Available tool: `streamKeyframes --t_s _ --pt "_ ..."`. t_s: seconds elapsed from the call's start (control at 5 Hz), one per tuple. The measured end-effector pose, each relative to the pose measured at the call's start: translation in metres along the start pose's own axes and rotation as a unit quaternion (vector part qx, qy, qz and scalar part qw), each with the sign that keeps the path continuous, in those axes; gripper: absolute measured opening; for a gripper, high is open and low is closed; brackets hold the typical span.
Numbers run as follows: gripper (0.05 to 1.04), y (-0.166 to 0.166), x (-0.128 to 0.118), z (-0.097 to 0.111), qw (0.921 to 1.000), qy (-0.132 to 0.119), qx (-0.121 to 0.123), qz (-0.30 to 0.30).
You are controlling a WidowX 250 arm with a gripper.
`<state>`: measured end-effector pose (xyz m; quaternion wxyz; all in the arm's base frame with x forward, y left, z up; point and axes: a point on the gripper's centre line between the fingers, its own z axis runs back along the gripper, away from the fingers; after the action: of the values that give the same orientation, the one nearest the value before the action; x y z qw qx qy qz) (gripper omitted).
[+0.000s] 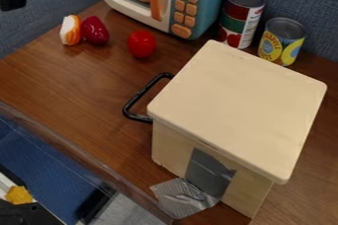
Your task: Open the drawer
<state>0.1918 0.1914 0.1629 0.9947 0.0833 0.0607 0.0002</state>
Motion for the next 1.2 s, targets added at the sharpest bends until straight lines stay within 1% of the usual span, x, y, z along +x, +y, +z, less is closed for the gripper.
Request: streamKeyframes --t_s 0.2,0.4,0.6,0.8,1.0,1.2 --pt "0.999 -0.003 0.002 -0.007 0.9999 0.008 -0.011 0.002" --pt "0.999 -0.026 0.024 -0.007 0.9986 -0.009 -0.034 0.040" --pt "0.999 -0.050 0.047 -0.017 0.9951 0.002 -0.049 0.086" --pt "0.999 -0.072 0.066 -0.026 0.9906 0.006 -0.056 0.125" --pt "0.999 -0.102 0.076 -0.038 0.9918 0.016 -0.059 0.112" --pt "0.999 -0.130 0.083 -0.045 0.9924 0.021 -0.074 0.095"
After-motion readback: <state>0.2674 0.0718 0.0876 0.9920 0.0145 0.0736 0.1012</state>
